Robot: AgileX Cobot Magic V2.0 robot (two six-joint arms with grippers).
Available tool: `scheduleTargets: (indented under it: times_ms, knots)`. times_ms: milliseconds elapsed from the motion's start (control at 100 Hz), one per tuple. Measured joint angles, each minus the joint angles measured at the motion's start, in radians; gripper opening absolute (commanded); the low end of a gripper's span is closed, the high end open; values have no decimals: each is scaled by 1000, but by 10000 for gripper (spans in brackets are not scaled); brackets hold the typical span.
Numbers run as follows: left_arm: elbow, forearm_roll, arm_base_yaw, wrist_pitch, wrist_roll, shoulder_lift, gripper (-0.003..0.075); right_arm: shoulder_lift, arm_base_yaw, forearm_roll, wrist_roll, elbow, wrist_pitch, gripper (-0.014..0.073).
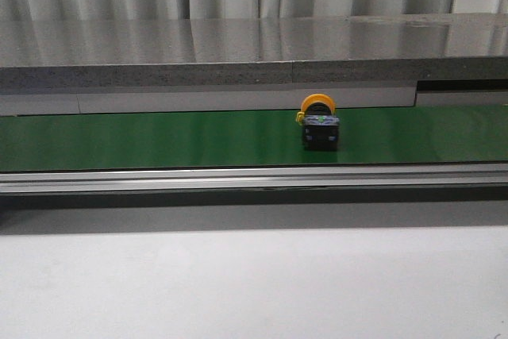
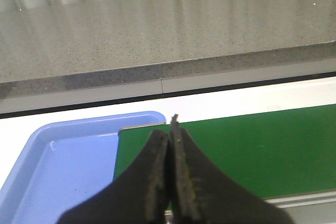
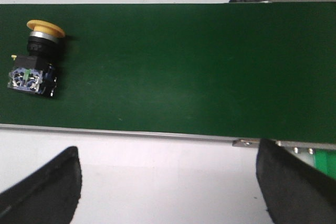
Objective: Move button from left to right
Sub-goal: 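Lower the right gripper onto the button and close on its body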
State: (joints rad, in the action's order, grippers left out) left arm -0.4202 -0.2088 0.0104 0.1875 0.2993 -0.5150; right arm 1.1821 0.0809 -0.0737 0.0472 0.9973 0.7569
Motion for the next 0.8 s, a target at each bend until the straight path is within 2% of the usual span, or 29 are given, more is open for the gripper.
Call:
scheduleTargets:
  times_ms: [480, 800]
  knots:
    - [0, 0, 0, -2, 0, 0, -20, 324, 142, -2, -2, 153, -85, 664]
    - [0, 0, 0, -2, 0, 0, -20, 488, 167, -5, -4, 233, -105, 664]
